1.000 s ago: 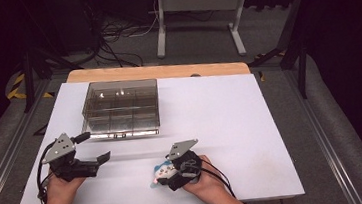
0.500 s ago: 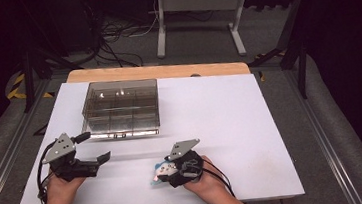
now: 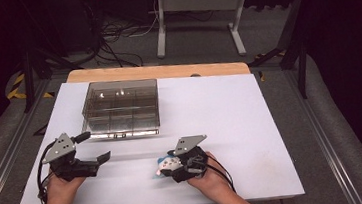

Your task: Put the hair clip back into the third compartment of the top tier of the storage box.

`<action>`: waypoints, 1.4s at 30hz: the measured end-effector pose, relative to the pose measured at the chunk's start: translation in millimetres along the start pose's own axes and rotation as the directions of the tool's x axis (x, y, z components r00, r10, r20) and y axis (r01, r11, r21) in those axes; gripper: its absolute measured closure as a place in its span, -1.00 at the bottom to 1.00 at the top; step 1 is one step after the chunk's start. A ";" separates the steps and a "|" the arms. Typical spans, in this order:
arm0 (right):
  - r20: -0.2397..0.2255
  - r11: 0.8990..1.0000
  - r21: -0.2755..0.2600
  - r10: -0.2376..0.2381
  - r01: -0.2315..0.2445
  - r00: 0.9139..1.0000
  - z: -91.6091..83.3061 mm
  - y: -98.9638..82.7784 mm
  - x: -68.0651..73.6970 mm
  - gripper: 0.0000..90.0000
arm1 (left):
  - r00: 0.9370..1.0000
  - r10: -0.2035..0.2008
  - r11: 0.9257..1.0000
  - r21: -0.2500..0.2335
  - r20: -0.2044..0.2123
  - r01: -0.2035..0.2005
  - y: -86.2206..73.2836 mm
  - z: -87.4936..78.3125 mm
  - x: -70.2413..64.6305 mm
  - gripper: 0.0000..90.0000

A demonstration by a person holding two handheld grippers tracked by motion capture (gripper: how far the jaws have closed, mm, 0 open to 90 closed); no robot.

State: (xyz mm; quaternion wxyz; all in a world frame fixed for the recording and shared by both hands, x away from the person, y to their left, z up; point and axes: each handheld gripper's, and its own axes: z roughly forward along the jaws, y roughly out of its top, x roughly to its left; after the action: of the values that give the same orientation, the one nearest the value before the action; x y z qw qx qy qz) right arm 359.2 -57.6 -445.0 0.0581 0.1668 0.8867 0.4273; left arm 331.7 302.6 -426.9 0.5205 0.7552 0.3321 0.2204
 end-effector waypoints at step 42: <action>0.105 0.994 -0.096 -0.032 0.042 0.994 -38.1 46.8 -34.3 -0.23 | 1.000 -0.007 1.000 -0.014 -0.003 0.007 0.0 -2.5 2.9 -0.92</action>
State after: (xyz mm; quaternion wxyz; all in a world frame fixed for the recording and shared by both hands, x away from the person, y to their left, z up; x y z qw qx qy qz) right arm 393.5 -70.5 -386.1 0.1200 0.1691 0.8633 0.4600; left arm 331.9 306.4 -426.0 0.5261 0.7499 0.3340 0.2221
